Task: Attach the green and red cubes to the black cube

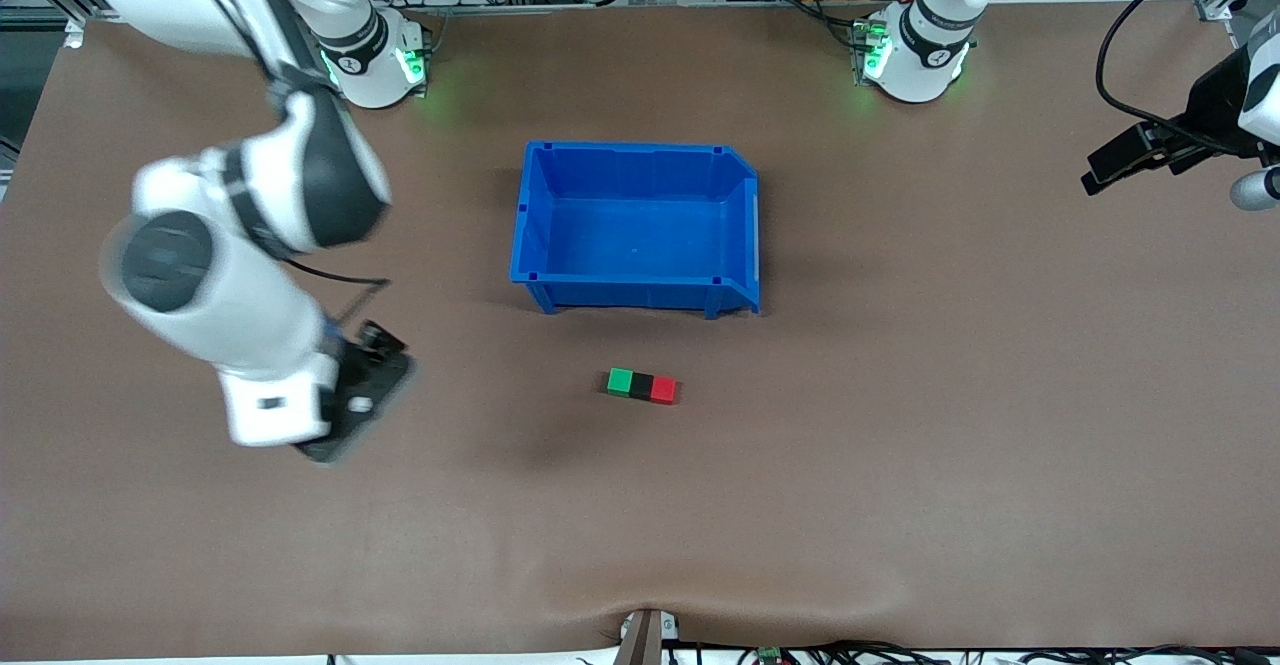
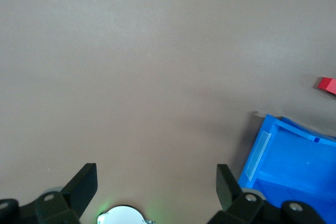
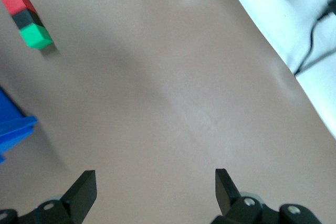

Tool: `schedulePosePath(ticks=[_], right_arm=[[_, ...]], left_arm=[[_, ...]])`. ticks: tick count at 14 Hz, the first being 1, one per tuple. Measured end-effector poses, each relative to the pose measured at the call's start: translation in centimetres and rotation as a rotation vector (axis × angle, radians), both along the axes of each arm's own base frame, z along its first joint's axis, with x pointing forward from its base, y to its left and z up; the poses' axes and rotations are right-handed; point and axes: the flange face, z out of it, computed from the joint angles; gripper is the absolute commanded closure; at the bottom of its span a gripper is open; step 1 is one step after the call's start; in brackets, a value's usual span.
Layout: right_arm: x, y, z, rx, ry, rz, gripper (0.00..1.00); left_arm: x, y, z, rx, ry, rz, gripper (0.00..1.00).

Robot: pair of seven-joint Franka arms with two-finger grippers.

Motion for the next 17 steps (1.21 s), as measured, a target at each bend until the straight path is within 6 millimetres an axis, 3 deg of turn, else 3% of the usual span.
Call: schedulePosePath(ticks=[2, 4, 10, 13, 17], right_arm=[[-0.5, -6.4, 3.4, 0.049, 0.003, -0.094, 0.0], [-1.7, -11.1, 6.0, 0.063, 0.018, -0.159, 0.0], [-9.2, -17.8, 15.9, 0.038, 0.006, -0.284, 0.0], [-12.0, -19.8, 16.2, 0.048, 0.044, -0.464, 0.0], [-15.9, -20.1, 15.6, 0.062, 0.099, -0.728, 0.0]], left_arm=[[0.0, 0.0, 0.0, 0.002, 0.001, -0.03, 0.0], [0.0, 0.3, 0.0, 0.033, 0.0, -0.053, 0.0], [-1.0, -1.7, -0.5, 0.061, 0.012, -0.095, 0.0], [-2.1, -1.8, -0.3, 0.066, 0.012, -0.096, 0.0], [-2.7, -1.8, -0.2, 0.068, 0.011, -0.097, 0.0]])
